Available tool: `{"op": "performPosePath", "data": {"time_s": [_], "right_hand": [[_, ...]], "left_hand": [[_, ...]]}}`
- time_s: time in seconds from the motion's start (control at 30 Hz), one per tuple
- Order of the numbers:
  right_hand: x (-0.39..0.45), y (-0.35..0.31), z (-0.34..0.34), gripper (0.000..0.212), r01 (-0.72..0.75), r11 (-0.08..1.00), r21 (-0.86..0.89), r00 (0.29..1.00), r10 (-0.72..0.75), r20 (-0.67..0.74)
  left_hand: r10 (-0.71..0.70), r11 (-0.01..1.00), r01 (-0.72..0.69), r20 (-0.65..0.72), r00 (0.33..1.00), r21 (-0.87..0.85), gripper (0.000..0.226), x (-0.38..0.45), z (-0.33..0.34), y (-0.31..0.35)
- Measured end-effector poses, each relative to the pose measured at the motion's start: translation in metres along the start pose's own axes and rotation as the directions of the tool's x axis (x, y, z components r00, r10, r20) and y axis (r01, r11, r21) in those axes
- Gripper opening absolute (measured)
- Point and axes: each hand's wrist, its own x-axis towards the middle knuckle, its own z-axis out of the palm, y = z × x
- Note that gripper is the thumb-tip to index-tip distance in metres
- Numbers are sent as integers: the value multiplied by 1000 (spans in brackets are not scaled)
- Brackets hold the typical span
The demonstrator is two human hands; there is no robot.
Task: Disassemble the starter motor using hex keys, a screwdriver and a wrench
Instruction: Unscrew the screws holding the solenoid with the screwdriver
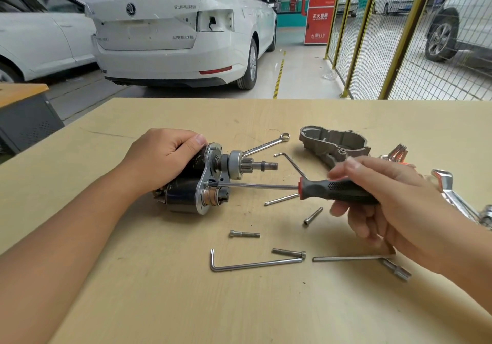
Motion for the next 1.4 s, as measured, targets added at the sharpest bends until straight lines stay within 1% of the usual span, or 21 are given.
{"op": "performPosePath", "data": {"time_s": [0.03,0.13,0.2,0.27,0.33,0.4,0.43,0.53,0.6,0.63,0.67,0.73,0.8,0.9,1.03,1.1,1.17,1.27,1.33,1.4], "right_hand": [[1,0,-1,41,7,1000,-6,1000,-7,-6],[1,1,-2,33,76,996,49,997,-78,20],[0,3,-2,39,109,993,41,994,-110,10],[-2,4,0,39,103,994,22,995,-103,3],[-3,1,3,34,55,998,-13,998,-55,9],[-2,-2,3,37,-8,998,-59,1000,8,3],[-2,-3,2,38,-15,998,-62,1000,15,-1],[-2,-4,-1,36,58,998,-12,998,-57,18],[-3,-4,-3,46,112,994,13,993,-112,37],[-3,-3,-4,54,127,992,26,991,-128,37],[-3,-3,-4,57,132,990,43,991,-133,33],[-3,-3,-2,50,127,990,62,991,-129,32],[-4,-4,1,45,96,995,15,994,-96,41],[-3,-6,1,42,42,998,-37,999,-41,10],[-4,-5,-2,35,128,992,6,991,-128,36],[-5,-3,-3,39,152,988,21,987,-153,54],[-4,-1,-2,40,131,991,31,989,-133,60],[-3,-3,1,32,30,1000,-7,997,-29,66],[-3,-4,0,37,-25,998,-54,999,27,44],[-3,-5,0,40,-4,998,-70,1000,6,28]], "left_hand": [[1,1000,-1,0,1000,-2,57,0,0,0],[6,1000,-6,-4,1000,-9,52,-1,0,0],[6,1000,-6,-7,1000,-9,51,-1,0,0],[6,1000,-6,-7,1000,-4,52,-1,-1,0],[8,1000,-8,-6,1000,-3,50,-1,0,0],[7,1000,-7,-4,1000,0,49,-1,0,0],[6,1000,-6,-4,1000,0,49,-1,0,1],[2,1000,-2,-8,1000,-1,53,-1,0,1],[-2,1000,2,-8,1000,-3,53,-2,-1,1],[-4,1000,4,-7,1000,-3,54,-2,-1,2],[-6,1000,6,-4,1000,-2,54,-2,-1,2],[-4,1000,4,1,1000,2,56,-1,-1,2],[-3,1000,3,3,1000,9,58,-1,-1,2],[-4,1000,4,-1,1000,17,57,-1,0,2],[-3,1000,3,0,1000,13,57,-1,-1,2],[-1,1000,1,3,1000,16,61,-1,-1,2],[0,1000,0,5,1000,15,61,-1,-1,2],[1,1000,-1,4,1000,8,57,-1,-1,3],[0,1000,0,4,1000,10,59,-1,-1,2],[0,1000,0,6,1000,10,62,-2,-2,2]]}}
